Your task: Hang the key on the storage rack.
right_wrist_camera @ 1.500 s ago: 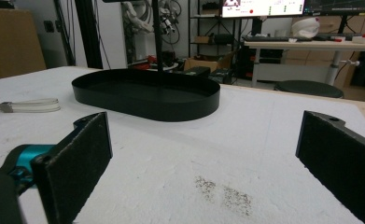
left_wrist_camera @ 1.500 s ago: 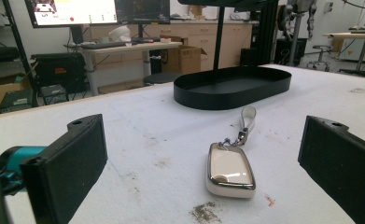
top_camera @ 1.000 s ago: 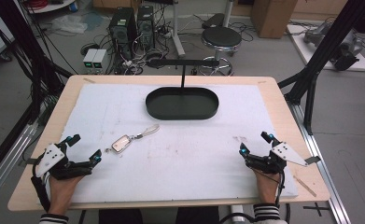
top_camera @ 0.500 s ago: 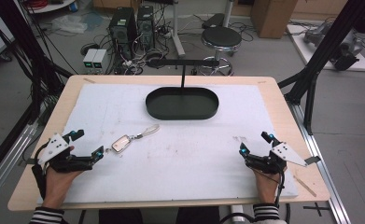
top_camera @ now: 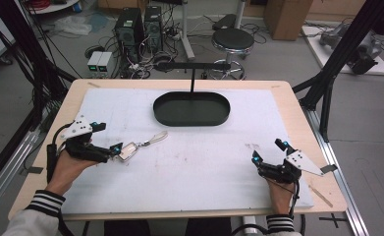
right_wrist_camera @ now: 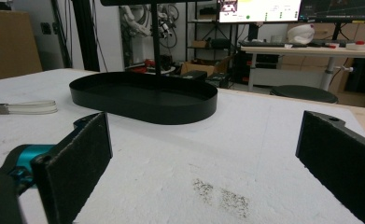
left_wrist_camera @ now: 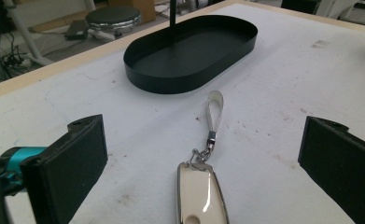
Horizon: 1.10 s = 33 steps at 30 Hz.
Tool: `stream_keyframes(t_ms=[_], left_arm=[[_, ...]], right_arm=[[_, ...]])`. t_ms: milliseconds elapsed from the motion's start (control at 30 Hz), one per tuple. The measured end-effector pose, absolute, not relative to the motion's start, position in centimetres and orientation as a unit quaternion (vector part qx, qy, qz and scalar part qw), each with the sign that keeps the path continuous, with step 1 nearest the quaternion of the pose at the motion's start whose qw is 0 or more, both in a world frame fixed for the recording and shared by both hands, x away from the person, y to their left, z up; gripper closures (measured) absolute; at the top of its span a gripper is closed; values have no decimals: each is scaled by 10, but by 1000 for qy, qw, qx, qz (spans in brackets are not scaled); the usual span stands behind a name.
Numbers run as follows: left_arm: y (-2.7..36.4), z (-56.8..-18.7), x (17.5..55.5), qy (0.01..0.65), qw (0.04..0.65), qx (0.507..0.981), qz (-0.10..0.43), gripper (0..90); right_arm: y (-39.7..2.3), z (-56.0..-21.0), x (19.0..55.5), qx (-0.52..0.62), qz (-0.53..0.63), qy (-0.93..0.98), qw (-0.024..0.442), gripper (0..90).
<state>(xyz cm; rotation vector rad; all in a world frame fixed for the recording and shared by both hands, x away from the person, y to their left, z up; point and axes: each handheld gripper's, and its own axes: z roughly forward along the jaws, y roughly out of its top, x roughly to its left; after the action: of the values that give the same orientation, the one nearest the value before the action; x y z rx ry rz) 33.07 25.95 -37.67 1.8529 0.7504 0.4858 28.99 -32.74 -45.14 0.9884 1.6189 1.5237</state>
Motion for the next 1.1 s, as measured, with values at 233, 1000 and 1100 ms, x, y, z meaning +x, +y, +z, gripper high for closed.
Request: stream_keyframes(t_ms=[233,1000,1100], left_arm=[[250,-366,348,299,485,799,193,18],[193,-364,404,274,336,893,122,18],[189,-366,407,271,323,899,121,31]], right_arm=[[-327,-451,290,382,587,624,347,25],[-328,-451,289,386,588,622,344,25],[-328,-451,290,385,588,622,345,25]])
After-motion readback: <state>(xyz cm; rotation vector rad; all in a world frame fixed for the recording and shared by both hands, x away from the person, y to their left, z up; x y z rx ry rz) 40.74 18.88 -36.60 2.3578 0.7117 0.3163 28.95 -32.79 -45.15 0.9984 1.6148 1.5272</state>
